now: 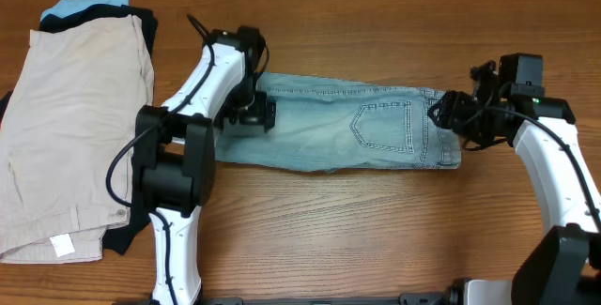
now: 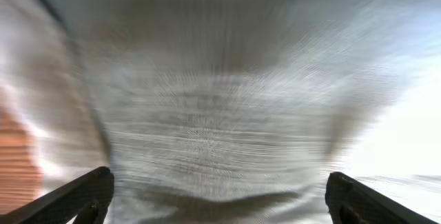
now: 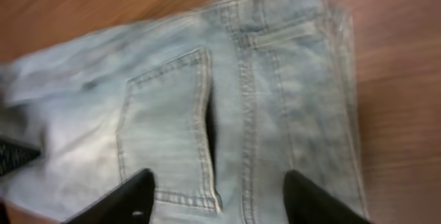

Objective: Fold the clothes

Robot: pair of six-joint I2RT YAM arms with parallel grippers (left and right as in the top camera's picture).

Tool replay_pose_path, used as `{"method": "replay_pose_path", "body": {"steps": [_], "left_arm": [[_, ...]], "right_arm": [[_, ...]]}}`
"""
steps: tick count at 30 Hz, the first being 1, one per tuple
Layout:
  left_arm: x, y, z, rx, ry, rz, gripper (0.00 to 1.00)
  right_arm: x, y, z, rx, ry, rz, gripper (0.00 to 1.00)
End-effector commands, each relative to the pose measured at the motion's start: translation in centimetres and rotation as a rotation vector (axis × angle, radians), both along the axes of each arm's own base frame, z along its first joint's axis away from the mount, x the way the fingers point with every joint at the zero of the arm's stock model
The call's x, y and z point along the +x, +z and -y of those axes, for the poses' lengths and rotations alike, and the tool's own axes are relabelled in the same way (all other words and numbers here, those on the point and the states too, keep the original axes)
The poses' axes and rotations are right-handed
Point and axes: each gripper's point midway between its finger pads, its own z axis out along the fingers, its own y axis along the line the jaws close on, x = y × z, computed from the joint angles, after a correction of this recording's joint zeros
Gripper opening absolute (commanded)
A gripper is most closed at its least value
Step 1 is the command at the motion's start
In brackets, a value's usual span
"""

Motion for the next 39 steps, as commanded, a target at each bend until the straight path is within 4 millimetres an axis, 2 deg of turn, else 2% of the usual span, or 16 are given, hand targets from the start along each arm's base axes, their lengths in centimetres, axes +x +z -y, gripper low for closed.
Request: {"method": "replay_pose_path", "body": {"steps": [1,5,7,9,15,19,23,27,28,31,32,36,39], "left_arm": [[2.8,7.4,0.0,-0.043,-0.005,0.203,1.00],[2.8,11.6,-0.7,-0.066,0.000,0.297,1.00],[2.6,12.8,-0.9,-0.094,-0.020,0.313,1.00],[2.2,13.3,-1.4,-0.105,-0.028,0.309,1.00],[1.5,11.9,-3.7,-0.128,-0.023,0.253,1.00],[1.3,10.7,-1.7,-0.330,-0.128,0.242,1.00],[0.9,9.0,-0.2,-0.440,-0.213,0.244,0.98],[0.8,6.2,-0.3,-0.439,-0.189,0.244,0.85],[0.7,5.5,-0.3,-0.438,-0.169,0.243,0.79],[0.4,3.5,-0.4,-0.435,-0.115,0.238,0.48],[0.2,2.8,-0.5,-0.427,-0.091,0.236,0.41],[-0.1,1.1,-1.0,-0.411,-0.051,0.238,0.24],[0.0,0.7,-1.6,-0.410,-0.038,0.247,0.08]], "right_arm": [[0.8,-1.1,-1.4,0.070,0.074,0.009,0.58],[0.5,-4.6,-1.6,0.096,0.074,-0.085,0.60],[0.2,-6.5,-1.6,0.107,0.071,-0.137,0.69],[0.0,-8.0,-1.5,0.114,0.067,-0.177,0.71],[-0.3,-10.7,-1.6,0.126,0.062,-0.241,0.74],[-0.4,-11.3,-1.6,0.129,0.061,-0.253,0.75],[-0.2,-10.5,-2.4,0.179,0.074,-0.243,0.74],[0.4,-8.2,-3.4,0.254,0.094,-0.217,0.68],[0.6,-7.4,-3.6,0.266,0.099,-0.203,0.67],[1.1,-4.8,-3.9,0.283,0.110,-0.165,0.67],[1.2,-4.0,-3.9,0.281,0.111,-0.155,0.67],[1.4,-1.1,-3.7,0.257,0.124,-0.104,0.69],[1.5,0.2,-3.3,0.224,0.120,-0.067,0.75]]}}
